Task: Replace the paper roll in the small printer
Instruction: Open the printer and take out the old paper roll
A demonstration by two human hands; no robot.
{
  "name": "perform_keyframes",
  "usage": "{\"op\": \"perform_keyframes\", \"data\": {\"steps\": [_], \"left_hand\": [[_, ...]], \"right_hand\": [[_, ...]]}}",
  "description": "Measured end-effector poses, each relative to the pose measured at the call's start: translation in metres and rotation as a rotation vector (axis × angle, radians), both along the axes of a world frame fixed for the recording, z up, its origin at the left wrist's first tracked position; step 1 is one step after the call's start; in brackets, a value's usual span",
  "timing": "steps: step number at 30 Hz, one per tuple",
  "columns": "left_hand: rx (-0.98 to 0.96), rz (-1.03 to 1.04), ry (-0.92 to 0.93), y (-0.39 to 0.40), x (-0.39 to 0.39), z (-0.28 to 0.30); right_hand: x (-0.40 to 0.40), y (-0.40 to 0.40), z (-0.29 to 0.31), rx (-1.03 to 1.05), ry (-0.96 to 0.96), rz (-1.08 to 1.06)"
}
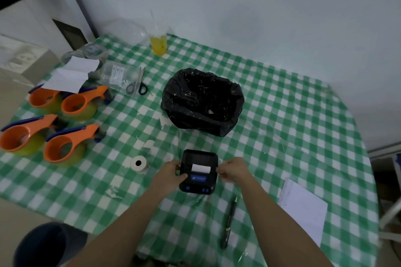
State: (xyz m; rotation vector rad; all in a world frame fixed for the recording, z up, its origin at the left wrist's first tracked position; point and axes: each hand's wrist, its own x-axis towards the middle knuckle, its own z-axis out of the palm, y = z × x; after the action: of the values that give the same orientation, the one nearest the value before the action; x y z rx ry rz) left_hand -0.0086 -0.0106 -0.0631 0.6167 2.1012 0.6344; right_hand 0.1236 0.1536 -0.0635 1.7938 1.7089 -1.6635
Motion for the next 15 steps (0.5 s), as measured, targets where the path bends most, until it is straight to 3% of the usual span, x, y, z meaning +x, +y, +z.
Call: {"op": "perform_keyframes", "data": {"steps": [8,15], "left_hand": [[0.007,-0.039,-0.011,0.004,-0.002,-0.001],[-0.015,-0.09,0.01,0.005,-0.005,-0.001]], "right_hand": [[0.0,0.001,0.004,-0.089,0.058,-0.03],[0.008,-0.027,0.0,0.369,-0.005,0.178]]}}
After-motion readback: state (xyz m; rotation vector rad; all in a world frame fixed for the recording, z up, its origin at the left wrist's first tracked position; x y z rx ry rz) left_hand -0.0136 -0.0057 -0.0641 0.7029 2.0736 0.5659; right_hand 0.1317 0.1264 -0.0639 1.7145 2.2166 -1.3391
